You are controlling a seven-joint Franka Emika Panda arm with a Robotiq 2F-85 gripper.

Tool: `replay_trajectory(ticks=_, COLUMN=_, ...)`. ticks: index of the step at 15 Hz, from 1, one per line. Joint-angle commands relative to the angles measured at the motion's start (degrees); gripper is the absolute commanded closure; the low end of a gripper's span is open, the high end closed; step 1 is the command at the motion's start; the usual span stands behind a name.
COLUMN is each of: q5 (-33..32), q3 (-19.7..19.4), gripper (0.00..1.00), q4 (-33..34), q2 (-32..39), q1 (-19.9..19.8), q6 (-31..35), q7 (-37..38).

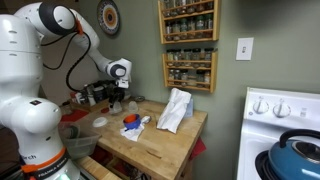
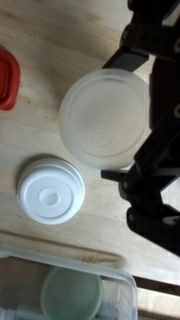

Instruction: Put the transparent bowl upright and put the lid on it

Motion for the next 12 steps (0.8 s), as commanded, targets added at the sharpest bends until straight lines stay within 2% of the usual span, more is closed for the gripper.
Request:
replay_trajectory(ticks=1, q5=-12.6, q3=0.1, gripper=0.35, q4=1.1, q2=-3.0, q1=2.6, q6=-6.3, q7=12.0)
replay_trajectory(ticks=6, q5=-28.1, q3=2.3, gripper=0.35, q4=2.8, q2=-2.5, q1=5.0, q6=-10.4, q7=23.1)
replay_trajectory(ticks=9, q5=-33.3, q3=3.0, gripper=0.35, q4=3.0, q2=-0.5, q1=5.6, q6=-10.1, q7=28.1)
replay_trajectory(ticks=12, q5=-35.7, q3=3.0, gripper=0.35, q4=2.8, q2=1.6, q1=5.9, q6=-7.9, q7=31.1)
